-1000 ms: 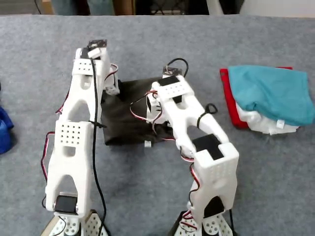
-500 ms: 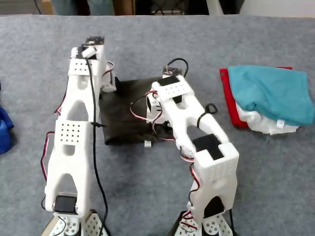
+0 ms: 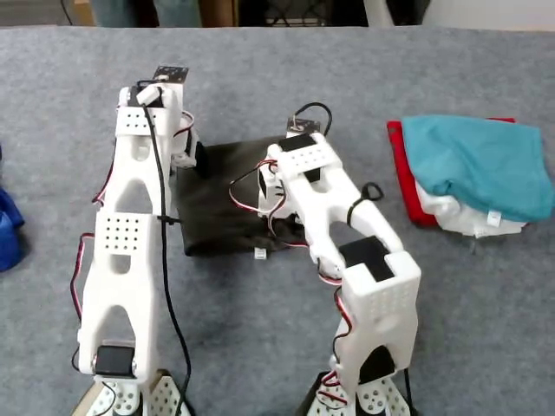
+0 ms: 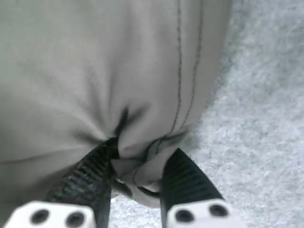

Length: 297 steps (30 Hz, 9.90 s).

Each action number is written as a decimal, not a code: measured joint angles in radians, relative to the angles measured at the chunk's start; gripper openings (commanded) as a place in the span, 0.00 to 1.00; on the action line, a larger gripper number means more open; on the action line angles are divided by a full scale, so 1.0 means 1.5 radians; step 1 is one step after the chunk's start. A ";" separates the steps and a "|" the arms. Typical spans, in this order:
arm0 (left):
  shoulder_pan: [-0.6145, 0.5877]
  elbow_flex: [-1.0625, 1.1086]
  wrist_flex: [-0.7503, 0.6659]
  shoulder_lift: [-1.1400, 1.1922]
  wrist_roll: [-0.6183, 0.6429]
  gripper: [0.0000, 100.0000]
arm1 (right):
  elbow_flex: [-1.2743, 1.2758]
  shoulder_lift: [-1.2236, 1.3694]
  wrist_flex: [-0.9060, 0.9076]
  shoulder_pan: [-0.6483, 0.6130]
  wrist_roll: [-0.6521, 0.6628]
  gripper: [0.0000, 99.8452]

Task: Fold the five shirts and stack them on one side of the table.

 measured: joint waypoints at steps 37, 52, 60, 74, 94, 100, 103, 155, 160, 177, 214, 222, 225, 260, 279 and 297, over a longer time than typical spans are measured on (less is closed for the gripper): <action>0.239 -0.229 -0.181 -0.073 0.058 0.03 | 0.034 -0.508 0.041 0.298 0.233 0.01; 0.394 -0.229 -0.621 0.032 0.180 0.03 | 0.034 -0.517 -0.110 0.573 0.314 0.01; 0.449 -0.129 -0.769 0.045 0.182 0.04 | 0.040 -0.517 -0.146 0.646 0.345 0.01; 0.468 -0.083 -0.722 0.044 0.190 0.21 | 0.194 -0.517 -0.243 0.679 0.448 0.47; 0.213 -0.082 -0.446 -0.147 0.202 0.21 | -0.104 -0.440 -0.183 0.672 0.398 0.02; 0.137 -0.082 -0.342 -0.188 0.202 0.21 | -0.116 -0.252 -0.162 0.674 0.390 0.01; 0.103 -0.083 -0.296 -0.202 0.202 0.21 | -0.116 -0.155 -0.154 0.690 0.389 0.01; -0.601 0.208 0.006 -0.435 -0.175 0.21 | -0.933 0.161 0.236 0.616 0.421 0.01; -0.462 0.281 0.007 -0.435 -0.116 0.21 | -0.933 0.258 0.140 0.734 0.444 0.01; 0.342 0.345 -0.461 -0.203 0.342 0.21 | -0.933 0.508 -0.048 0.804 0.468 0.01; 0.478 -0.124 -0.510 0.138 0.397 0.21 | -0.956 0.535 0.076 0.705 0.471 0.01; 0.429 -0.200 -0.405 0.138 0.397 0.21 | -0.957 0.529 0.142 0.660 0.525 0.01; 0.412 -0.207 -0.377 0.138 0.397 0.21 | -0.957 0.530 0.154 0.651 0.527 0.01; -0.161 -0.209 0.007 -0.134 0.081 0.21 | -1.148 0.419 0.264 0.670 0.518 0.01; -0.706 -0.177 0.013 -0.251 -0.080 0.21 | -0.762 0.088 0.306 0.272 0.415 0.01; -0.766 -0.103 0.013 -0.251 -0.090 0.22 | -0.725 0.157 0.302 0.265 0.413 0.01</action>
